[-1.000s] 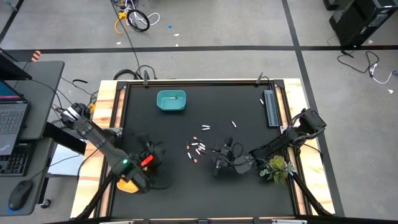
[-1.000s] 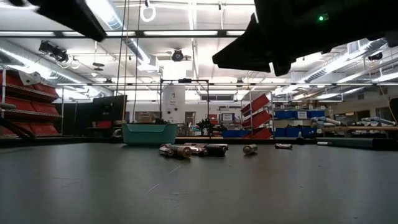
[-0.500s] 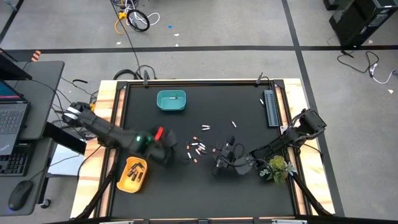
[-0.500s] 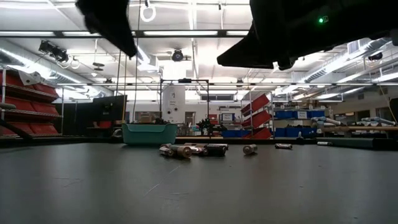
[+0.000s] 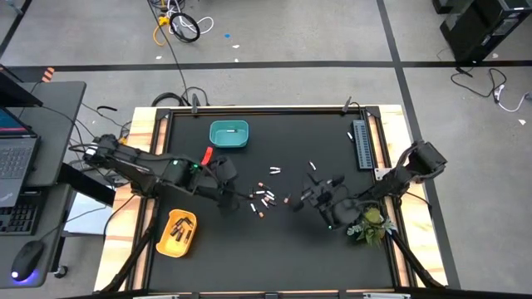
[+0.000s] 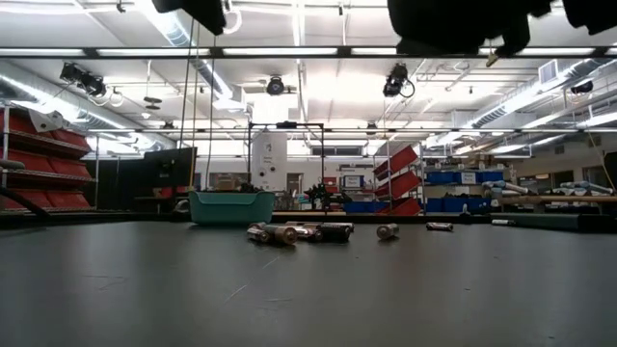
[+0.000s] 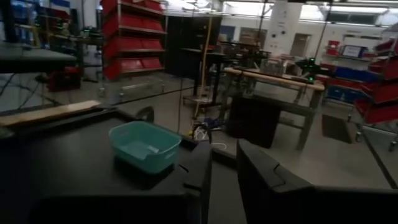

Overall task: Sort batteries
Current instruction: Put the black battery into the yellow bin

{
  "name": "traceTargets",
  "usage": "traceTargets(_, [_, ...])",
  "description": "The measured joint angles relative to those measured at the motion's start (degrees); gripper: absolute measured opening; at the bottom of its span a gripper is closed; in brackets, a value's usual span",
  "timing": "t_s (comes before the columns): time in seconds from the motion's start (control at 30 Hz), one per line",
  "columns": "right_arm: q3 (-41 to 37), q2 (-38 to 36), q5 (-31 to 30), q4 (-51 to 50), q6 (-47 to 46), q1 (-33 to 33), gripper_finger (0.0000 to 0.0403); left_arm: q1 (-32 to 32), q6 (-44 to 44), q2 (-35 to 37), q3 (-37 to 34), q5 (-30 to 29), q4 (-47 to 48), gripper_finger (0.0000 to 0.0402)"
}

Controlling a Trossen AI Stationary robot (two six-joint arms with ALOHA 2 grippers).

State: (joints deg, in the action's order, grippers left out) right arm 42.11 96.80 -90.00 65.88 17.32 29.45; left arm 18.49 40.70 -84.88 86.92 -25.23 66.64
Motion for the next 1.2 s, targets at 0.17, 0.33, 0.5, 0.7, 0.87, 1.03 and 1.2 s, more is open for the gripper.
traceTargets(0.17, [0.00, -3.77, 1.38, 2.43, 3.91, -2.19, 0.0062, 1.04, -1.50, 0.02, -0.05, -2.01, 2.86, 0.0080])
traceTargets(0.33, [0.02, -4.77, 4.68, 2.36, 2.23, -3.96, 0.0063, -1.12, -1.50, 0.02, -0.07, -1.73, 3.97, 0.0080])
traceTargets(0.5, [0.02, -4.07, 5.98, 1.94, -1.25, -4.34, 0.0057, -1.88, -1.76, -1.04, -0.13, -0.15, 6.40, 0.0080])
traceTargets(0.7, [0.02, -4.11, 6.08, 0.99, -5.30, -3.10, 0.0050, -1.14, -0.33, -2.19, -0.16, -0.97, 14.37, 0.0080])
traceTargets(0.87, [0.02, -4.11, 5.43, 1.04, -5.66, -1.89, 0.0048, 2.00, -0.05, -2.19, -0.16, -1.05, 14.46, 0.0080])
traceTargets(1.03, [0.02, -4.11, 4.96, 0.99, -5.62, -1.77, 0.0048, 3.43, -1.46, -2.16, -0.16, -1.06, 12.35, 0.0080])
traceTargets(1.2, [0.02, -4.11, 5.62, 0.95, -5.45, -1.67, 0.0046, 3.13, -1.47, -2.16, -0.16, 0.84, 11.67, 0.0080])
